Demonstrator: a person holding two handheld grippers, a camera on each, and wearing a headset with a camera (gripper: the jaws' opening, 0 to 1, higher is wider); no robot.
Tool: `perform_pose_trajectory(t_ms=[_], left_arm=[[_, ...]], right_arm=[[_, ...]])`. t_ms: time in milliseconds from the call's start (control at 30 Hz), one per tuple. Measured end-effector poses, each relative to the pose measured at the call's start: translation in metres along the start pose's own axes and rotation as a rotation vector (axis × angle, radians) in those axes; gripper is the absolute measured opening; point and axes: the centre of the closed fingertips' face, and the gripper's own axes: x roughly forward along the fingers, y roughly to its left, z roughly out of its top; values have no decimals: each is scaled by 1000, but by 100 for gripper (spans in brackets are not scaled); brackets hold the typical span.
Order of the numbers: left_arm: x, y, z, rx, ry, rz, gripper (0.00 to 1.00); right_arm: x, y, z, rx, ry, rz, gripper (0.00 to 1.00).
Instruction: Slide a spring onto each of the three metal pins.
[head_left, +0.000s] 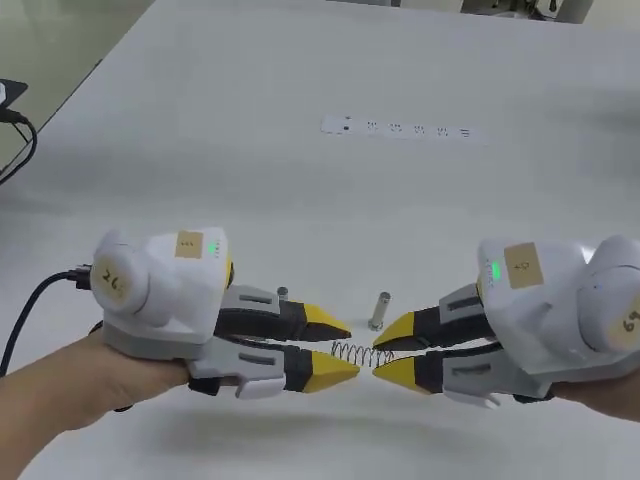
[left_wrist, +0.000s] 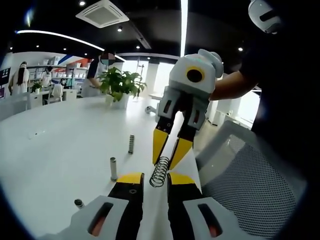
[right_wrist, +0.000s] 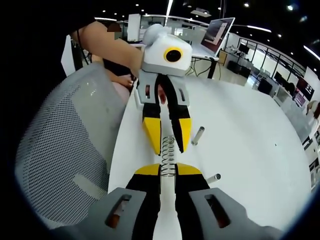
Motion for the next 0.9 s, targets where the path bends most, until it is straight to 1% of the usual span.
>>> perform_pose_trajectory(t_ms=[67, 167, 333, 400, 433, 567, 600, 633, 700, 767, 900], left_arm=[[0, -2, -1, 4, 4, -4, 8], [1, -4, 1, 7, -2, -12, 6], [2, -6, 0, 30, -2, -20, 4], [2, -8, 0, 30, -1, -32, 3], [3, -8, -1, 41, 1, -35, 3], [5, -12, -3, 43, 14, -46, 2], [5, -13, -3, 42, 12, -51, 2], [5, -13, -3, 33, 13, -51, 2], [6, -14, -3, 30, 13, -54, 2], [5, -14, -3, 27, 12, -57, 2], [5, -15, -2, 29, 14, -61, 1]], right_arm=[[0, 0, 1, 0, -7, 1, 7], [0, 1, 2, 0, -7, 1, 7], [0, 1, 1, -1, -5, 4, 7], [0, 2, 0, 1, -5, 6, 7], [0, 3, -1, -1, -4, 8, 7], [0, 5, -4, 3, 4, 13, 7], [0, 4, -6, -3, 14, 2, 8], [0, 5, -5, -4, 5, 12, 8], [-1, 5, -6, 9, 6, 14, 8], [-1, 5, -5, -6, 6, 14, 8], [-1, 6, -5, -7, 2, 19, 8]])
